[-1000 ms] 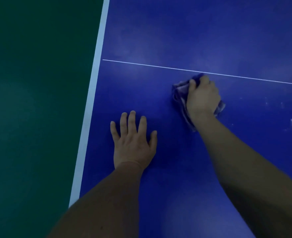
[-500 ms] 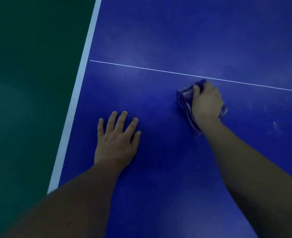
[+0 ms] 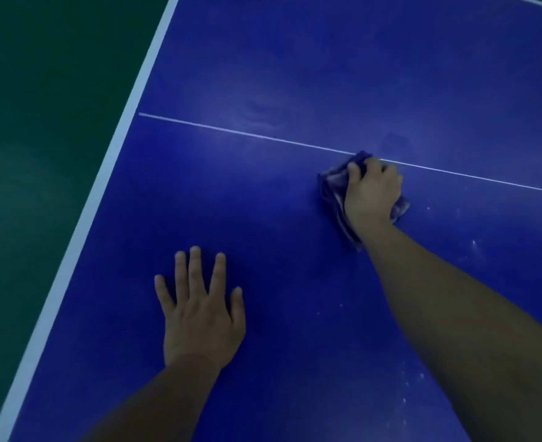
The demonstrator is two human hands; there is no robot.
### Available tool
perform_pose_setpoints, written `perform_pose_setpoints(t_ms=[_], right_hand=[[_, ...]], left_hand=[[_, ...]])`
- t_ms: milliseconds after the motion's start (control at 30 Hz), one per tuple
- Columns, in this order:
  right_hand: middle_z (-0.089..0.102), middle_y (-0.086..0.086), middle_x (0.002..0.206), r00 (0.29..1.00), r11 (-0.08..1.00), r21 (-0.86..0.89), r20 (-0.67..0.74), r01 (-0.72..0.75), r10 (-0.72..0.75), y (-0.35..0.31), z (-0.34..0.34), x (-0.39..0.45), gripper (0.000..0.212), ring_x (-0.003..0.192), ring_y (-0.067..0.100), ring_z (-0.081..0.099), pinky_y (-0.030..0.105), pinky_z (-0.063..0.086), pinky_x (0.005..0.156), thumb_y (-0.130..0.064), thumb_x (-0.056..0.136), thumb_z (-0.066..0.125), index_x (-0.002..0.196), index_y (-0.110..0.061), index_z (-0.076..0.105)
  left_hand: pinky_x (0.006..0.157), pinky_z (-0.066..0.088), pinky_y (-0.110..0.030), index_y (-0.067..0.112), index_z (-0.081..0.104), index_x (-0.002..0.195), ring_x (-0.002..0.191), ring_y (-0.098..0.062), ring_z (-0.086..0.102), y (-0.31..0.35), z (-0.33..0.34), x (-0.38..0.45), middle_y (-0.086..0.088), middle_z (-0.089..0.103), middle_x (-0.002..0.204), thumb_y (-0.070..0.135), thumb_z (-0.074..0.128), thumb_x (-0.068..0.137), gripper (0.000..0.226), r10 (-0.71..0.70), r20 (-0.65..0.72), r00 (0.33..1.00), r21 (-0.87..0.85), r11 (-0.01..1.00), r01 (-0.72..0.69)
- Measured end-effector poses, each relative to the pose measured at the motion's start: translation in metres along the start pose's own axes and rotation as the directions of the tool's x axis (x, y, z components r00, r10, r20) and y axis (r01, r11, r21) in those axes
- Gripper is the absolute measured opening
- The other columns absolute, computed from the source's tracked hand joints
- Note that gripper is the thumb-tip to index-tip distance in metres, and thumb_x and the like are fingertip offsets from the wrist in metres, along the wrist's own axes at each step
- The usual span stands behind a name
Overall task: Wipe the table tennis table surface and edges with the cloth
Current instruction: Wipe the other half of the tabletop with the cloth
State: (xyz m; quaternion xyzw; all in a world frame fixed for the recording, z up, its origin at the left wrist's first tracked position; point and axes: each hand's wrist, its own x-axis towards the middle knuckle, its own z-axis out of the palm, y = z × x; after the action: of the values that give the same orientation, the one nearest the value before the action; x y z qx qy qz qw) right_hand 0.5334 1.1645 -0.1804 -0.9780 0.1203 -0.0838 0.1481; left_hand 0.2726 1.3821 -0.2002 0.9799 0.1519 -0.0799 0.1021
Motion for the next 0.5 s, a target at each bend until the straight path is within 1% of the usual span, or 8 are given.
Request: perform_pose_setpoints(t_ms=[67, 100, 167, 233, 300, 333, 400, 500], right_hand=[[0.051, 0.019, 0.128, 1.0, 1.0, -0.018, 0.015, 0.02, -0.02, -0.016, 0.009, 0.022, 0.046, 0.118, 0.039, 0.046, 0.048, 0.037, 0.095, -0.046, 0.104, 0.043, 0.125, -0.008, 0.056], [0.052, 0.019, 0.128, 0.997, 0.998, -0.031, 0.041, 0.06, -0.058, -0.022, 0.01, 0.025, 0.045, 0.118, 0.039, 0.046, 0.048, 0.037, 0.096, -0.045, 0.104, 0.043, 0.126, -0.008, 0.056], [0.055, 0.018, 0.125, 0.971, 0.978, -0.015, 0.119, 0.208, -0.205, -0.028, 0.006, 0.009, 0.041, 0.115, 0.039, 0.048, 0.048, 0.037, 0.096, -0.043, 0.103, 0.046, 0.124, -0.01, 0.059], [0.059, 0.014, 0.12, 0.887, 0.907, 0.085, 0.189, 0.412, -0.421, -0.018, -0.004, -0.033, 0.034, 0.109, 0.036, 0.05, 0.049, 0.039, 0.093, -0.039, 0.101, 0.051, 0.117, -0.012, 0.063], [0.058, 0.009, 0.12, 0.815, 0.843, 0.159, 0.216, 0.515, -0.538, 0.005, -0.015, -0.071, 0.029, 0.107, 0.031, 0.049, 0.047, 0.039, 0.092, -0.036, 0.1, 0.056, 0.117, -0.013, 0.064], [0.058, 0.007, 0.12, 0.812, 0.835, 0.15, 0.197, 0.529, -0.55, 0.018, -0.019, -0.077, 0.029, 0.107, 0.031, 0.048, 0.046, 0.038, 0.092, -0.036, 0.1, 0.058, 0.117, -0.013, 0.064], [0.06, 0.011, 0.119, 0.862, 0.872, 0.062, 0.129, 0.486, -0.49, 0.035, -0.022, -0.063, 0.029, 0.108, 0.035, 0.05, 0.046, 0.037, 0.093, -0.034, 0.099, 0.061, 0.115, -0.011, 0.066], [0.059, 0.017, 0.127, 0.961, 0.962, -0.01, 0.059, 0.273, -0.272, 0.027, -0.012, -0.006, 0.038, 0.116, 0.04, 0.049, 0.048, 0.036, 0.098, -0.038, 0.101, 0.055, 0.122, -0.008, 0.064]], left_hand=[[0.123, -0.003, -0.06, 0.027, 0.006, 0.157, 0.155, -0.027, -0.014, -0.003, 0.0, 0.002, -0.011, 0.002, 0.168, 0.056, 0.012, 0.1, 0.064, -0.017, 0.005, 1.0, 0.011, 1.0, 0.017], [0.123, -0.005, -0.059, 0.027, 0.004, 0.156, 0.154, -0.026, -0.016, -0.001, -0.001, 0.003, -0.011, 0.001, 0.168, 0.056, 0.011, 0.1, 0.063, -0.013, 0.006, 1.0, 0.007, 1.0, 0.013], [0.123, -0.007, -0.058, 0.028, 0.004, 0.156, 0.154, -0.025, -0.019, 0.002, -0.003, 0.003, -0.011, 0.0, 0.169, 0.056, 0.011, 0.1, 0.064, -0.015, 0.022, 1.0, 0.005, 1.0, 0.015], [0.123, -0.007, -0.058, 0.028, 0.009, 0.158, 0.154, -0.025, -0.018, 0.005, -0.005, 0.003, -0.011, 0.001, 0.169, 0.056, 0.012, 0.1, 0.065, -0.021, 0.017, 1.0, 0.003, 1.0, 0.021], [0.123, -0.005, -0.059, 0.027, 0.017, 0.159, 0.155, -0.025, -0.014, 0.004, -0.007, 0.003, -0.011, 0.005, 0.168, 0.056, 0.014, 0.1, 0.066, -0.022, 0.008, 1.0, -0.006, 1.0, 0.022], [0.123, -0.003, -0.059, 0.027, 0.02, 0.159, 0.155, -0.025, -0.012, 0.004, -0.008, 0.004, -0.011, 0.007, 0.168, 0.055, 0.016, 0.1, 0.065, -0.015, 0.003, 1.0, -0.013, 1.0, 0.015], [0.123, -0.002, -0.059, 0.026, 0.022, 0.158, 0.155, -0.026, -0.01, 0.004, -0.008, 0.004, -0.012, 0.009, 0.168, 0.054, 0.018, 0.1, 0.064, -0.014, -0.007, 1.0, -0.033, 0.999, 0.014], [0.123, -0.004, -0.058, 0.027, 0.024, 0.158, 0.156, -0.027, -0.009, 0.004, -0.007, 0.004, -0.012, 0.009, 0.167, 0.054, 0.019, 0.1, 0.064, -0.013, 0.002, 1.0, -0.023, 1.0, 0.013]])
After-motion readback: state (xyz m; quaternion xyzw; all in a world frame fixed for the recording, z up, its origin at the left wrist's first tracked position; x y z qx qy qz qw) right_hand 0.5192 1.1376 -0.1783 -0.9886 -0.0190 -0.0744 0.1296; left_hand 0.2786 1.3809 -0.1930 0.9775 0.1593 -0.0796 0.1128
